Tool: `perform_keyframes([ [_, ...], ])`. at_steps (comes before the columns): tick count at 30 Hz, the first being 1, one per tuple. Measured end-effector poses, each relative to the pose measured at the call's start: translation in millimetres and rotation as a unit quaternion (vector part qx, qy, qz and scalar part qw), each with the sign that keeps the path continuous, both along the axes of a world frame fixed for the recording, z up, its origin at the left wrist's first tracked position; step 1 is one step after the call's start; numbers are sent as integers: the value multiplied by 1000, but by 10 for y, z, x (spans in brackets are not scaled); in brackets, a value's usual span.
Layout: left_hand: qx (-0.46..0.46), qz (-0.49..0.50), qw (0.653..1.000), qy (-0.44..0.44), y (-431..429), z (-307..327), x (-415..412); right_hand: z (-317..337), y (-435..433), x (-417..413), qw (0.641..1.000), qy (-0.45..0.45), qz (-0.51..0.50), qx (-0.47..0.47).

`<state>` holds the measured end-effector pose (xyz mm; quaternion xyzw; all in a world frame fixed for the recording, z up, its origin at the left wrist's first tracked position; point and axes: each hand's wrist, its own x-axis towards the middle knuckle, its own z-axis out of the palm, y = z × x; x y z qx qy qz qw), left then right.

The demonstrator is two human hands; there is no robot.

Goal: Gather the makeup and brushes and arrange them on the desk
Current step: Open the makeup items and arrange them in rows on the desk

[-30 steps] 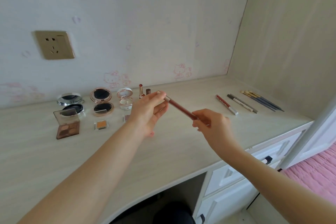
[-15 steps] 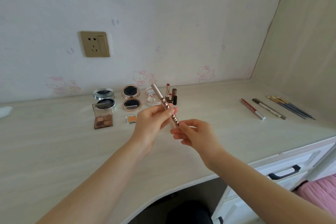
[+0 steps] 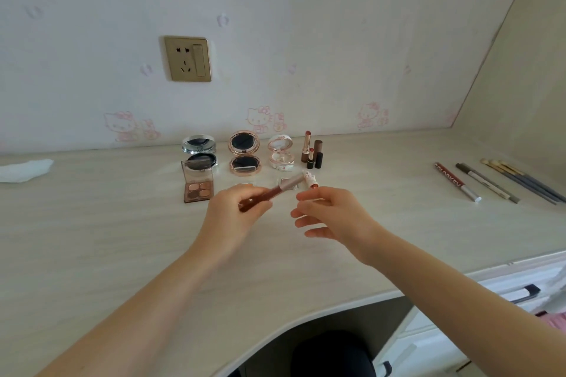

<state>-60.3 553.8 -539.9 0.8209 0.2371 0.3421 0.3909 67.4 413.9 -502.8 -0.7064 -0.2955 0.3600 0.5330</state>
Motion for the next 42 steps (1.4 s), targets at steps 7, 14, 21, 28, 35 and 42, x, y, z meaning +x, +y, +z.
perform_keyframes([
  [7,218,19,975,31,77,-247,-110,-26,130,41,998,10,37,-49],
  [14,182,-20,983,9,108,-231,-167,-107,114,128,995,-45,80,-44],
  [21,121,-35,992,4,90,-209,-168,-125,54,134,961,-255,105,-9],
  [28,117,-33,993,-13,39,-212,-150,-57,38,183,938,-328,110,-20],
  [35,125,-34,992,-14,29,-226,-171,-69,64,132,948,-291,121,-55],
  [42,119,-35,992,-18,14,-235,-161,-90,69,200,956,-257,136,-39],
])
